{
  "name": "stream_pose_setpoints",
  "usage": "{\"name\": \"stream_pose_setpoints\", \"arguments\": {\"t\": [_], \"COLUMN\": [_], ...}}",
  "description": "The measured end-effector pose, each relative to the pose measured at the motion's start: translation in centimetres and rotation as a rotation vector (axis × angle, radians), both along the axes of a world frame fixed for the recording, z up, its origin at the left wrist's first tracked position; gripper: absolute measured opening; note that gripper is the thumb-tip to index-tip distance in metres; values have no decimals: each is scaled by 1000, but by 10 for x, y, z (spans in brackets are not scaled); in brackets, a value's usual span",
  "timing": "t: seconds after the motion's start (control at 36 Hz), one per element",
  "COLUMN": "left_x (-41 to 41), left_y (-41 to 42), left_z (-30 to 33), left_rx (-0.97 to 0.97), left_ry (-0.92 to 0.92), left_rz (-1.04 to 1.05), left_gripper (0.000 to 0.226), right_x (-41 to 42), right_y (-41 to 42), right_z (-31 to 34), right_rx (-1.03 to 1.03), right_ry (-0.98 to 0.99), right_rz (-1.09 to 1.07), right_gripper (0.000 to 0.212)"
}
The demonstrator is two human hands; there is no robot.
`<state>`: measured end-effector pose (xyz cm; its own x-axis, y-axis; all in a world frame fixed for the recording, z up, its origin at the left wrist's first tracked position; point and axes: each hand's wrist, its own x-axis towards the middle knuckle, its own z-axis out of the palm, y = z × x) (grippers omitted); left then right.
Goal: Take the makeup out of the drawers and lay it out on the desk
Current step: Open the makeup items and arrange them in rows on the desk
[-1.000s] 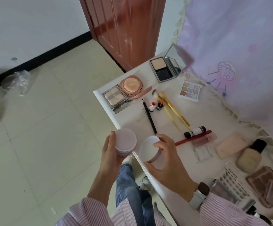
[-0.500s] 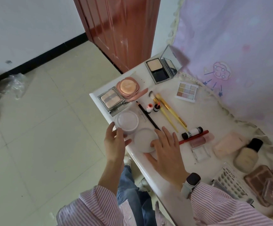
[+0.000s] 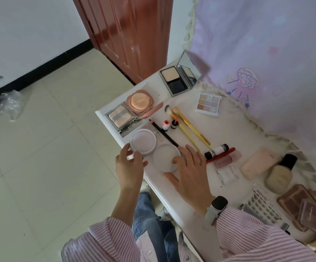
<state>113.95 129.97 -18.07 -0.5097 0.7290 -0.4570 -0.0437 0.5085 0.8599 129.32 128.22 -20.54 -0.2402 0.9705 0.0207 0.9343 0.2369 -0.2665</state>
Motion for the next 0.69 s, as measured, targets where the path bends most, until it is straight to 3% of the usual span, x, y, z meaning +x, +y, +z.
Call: {"name": "stream_pose_setpoints", "arguments": {"t": [0.19,0.31,0.44,0.53,0.69], "left_x": [5,15,26,29,27], "left_y": [-10,-22,-36,-42,-46], "left_z": [2,3,-1,-3,-3], "left_rx": [0,21,59,65,99], "left_ry": [142,270,318,344,344], "left_rz": [-85,-149,-216,-237,-214], "left_gripper": [44,46,59,60,51], "right_x": [27,60,78,79,80], "right_y": [1,18,27,30,36], "right_z": [10,22,26,22,24], "right_rx": [77,12,-99,-191,-97], "right_ry": [170,77,-131,-95,10], "right_rz": [-29,-136,-74,-124,-92], "right_gripper": [28,32,39,32,18]}}
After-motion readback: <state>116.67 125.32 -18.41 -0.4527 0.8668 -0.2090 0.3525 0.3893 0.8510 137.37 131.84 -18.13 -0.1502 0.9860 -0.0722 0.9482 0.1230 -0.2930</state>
